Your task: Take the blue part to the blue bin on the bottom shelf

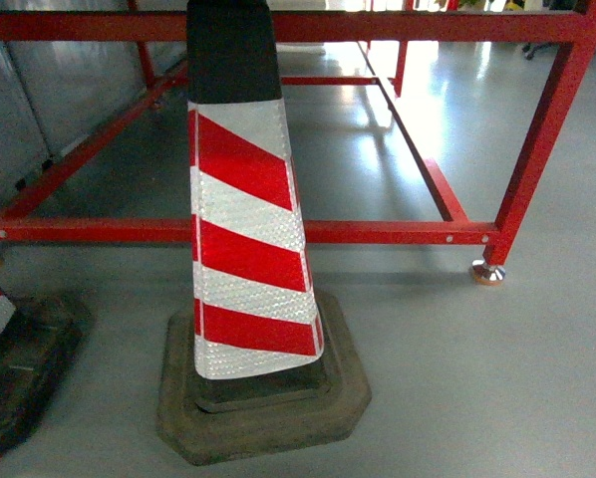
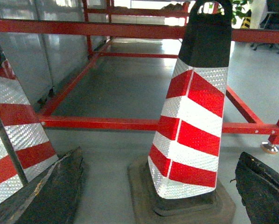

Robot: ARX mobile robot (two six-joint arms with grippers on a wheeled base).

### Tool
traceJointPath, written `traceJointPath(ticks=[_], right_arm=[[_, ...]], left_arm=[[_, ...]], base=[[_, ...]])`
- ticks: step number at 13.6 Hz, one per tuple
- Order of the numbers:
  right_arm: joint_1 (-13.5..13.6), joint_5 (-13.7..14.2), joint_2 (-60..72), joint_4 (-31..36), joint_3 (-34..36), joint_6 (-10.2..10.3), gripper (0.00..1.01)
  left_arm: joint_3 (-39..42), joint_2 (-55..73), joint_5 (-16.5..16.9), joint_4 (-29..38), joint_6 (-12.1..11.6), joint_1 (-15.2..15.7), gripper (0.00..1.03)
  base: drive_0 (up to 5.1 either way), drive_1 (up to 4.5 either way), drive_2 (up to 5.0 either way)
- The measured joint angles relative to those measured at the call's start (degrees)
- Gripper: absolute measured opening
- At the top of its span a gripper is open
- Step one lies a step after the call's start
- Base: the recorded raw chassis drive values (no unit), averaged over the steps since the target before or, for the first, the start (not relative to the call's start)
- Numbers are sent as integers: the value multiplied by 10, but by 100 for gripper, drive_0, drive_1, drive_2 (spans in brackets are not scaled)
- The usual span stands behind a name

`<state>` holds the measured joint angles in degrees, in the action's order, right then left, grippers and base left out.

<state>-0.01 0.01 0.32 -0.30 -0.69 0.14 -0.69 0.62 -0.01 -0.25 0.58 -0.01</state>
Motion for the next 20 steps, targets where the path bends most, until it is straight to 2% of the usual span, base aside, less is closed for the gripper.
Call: traceJointPath(ticks=[20], right_arm=[[0,1,0,0,0,1,98]], left_arm=[[0,0,0,0,0,0,98]], base=[[0,0,0]])
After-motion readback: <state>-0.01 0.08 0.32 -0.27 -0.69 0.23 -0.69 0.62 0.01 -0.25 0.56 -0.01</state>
